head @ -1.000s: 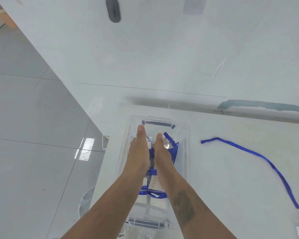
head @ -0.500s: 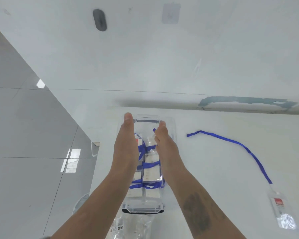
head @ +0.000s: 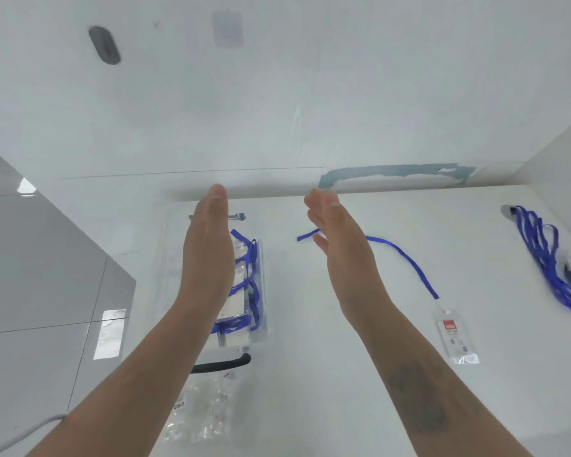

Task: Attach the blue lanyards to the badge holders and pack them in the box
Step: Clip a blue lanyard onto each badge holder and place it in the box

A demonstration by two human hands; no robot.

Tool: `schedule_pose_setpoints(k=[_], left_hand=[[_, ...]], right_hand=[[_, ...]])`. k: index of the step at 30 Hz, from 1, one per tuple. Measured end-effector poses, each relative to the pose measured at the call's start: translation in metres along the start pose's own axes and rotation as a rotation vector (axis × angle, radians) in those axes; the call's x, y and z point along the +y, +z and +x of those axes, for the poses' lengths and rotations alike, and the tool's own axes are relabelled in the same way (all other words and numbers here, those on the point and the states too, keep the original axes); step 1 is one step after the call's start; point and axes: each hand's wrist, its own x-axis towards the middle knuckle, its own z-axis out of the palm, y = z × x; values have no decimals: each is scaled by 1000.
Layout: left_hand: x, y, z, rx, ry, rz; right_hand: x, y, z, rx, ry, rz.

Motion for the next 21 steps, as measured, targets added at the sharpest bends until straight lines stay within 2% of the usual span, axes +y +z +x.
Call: schedule_pose_setpoints(k=[4,9,13,21], left_hand=[[-3,51,-22,44,16,-2],[-6,132,-46,92,-13,-18],[-12,186,-61,67,-26,-22],[-42,239,-71,65,-110,30]], right_hand=[[10,-73,4,34,-34,6],[21,-173,13,11,11,14],[38,-233,25,40,47,-15],[90,-303,47,59,172,-153]])
